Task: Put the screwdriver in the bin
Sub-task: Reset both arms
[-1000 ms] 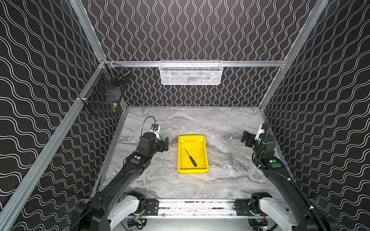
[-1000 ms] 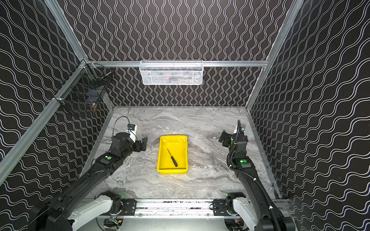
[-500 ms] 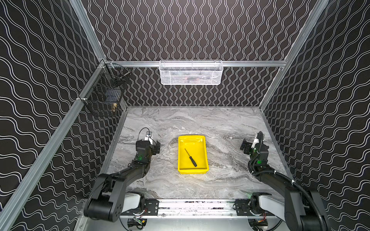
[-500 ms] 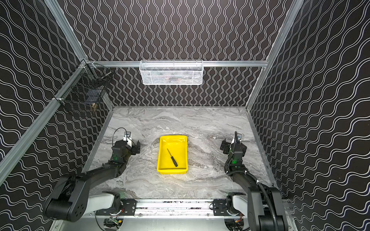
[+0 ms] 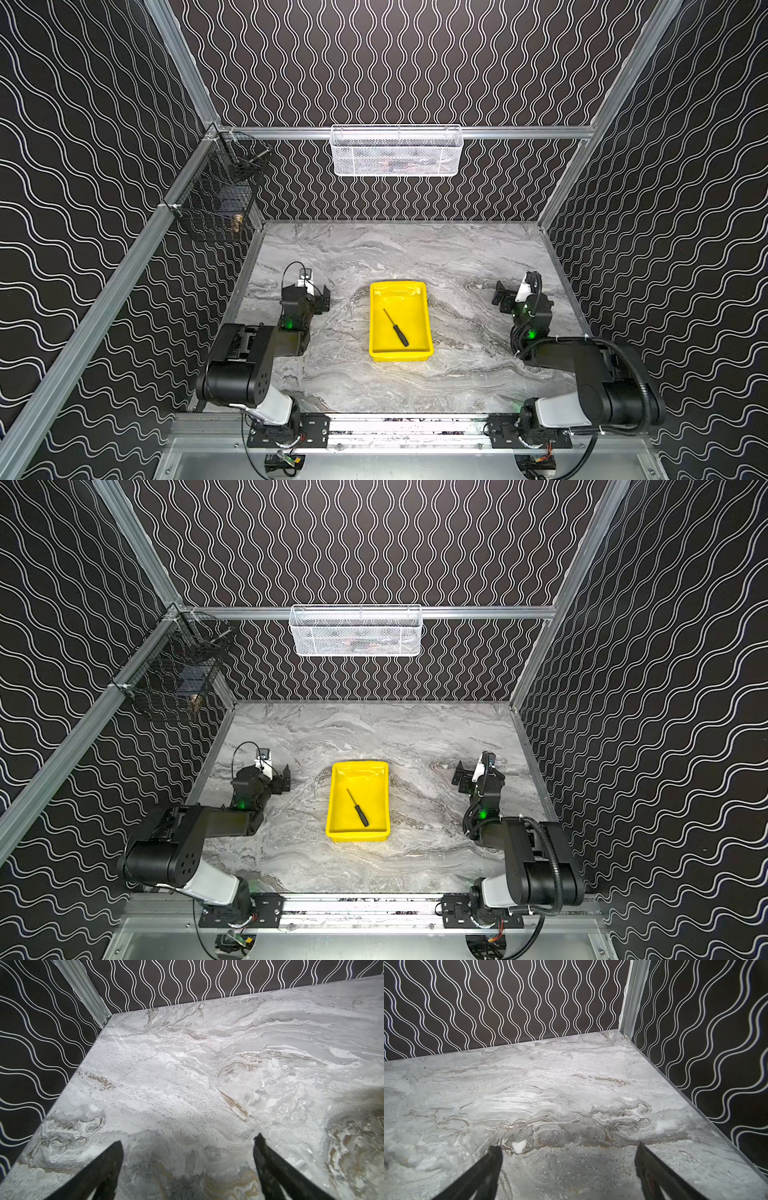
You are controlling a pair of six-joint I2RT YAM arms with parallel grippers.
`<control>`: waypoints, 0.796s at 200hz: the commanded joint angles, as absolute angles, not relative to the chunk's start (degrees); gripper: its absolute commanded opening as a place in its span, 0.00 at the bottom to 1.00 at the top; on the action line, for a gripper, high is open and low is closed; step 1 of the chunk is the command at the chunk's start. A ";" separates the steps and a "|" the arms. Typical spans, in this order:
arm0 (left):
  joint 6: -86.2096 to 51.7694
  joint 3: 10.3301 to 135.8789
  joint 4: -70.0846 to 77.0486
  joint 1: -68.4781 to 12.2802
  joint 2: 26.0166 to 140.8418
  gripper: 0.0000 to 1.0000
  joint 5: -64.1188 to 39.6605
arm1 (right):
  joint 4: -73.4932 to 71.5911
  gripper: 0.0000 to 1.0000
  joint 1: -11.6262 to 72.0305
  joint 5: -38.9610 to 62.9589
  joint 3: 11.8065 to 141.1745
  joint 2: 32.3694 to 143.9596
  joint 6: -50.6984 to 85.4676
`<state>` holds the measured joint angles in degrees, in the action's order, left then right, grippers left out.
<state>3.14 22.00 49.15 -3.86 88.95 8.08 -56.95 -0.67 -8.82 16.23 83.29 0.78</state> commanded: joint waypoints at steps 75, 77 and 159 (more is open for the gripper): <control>3.52 22.00 56.34 -2.37 94.64 0.99 1.35 | -65.45 0.99 -2.18 -3.71 16.00 88.26 0.30; 3.58 22.07 56.38 -2.37 94.65 0.99 1.46 | -65.87 0.99 -2.19 -3.63 15.95 88.38 0.21; 2.79 20.41 60.03 -2.37 94.87 0.99 4.13 | -71.63 0.99 -2.29 -2.71 13.13 88.40 -0.62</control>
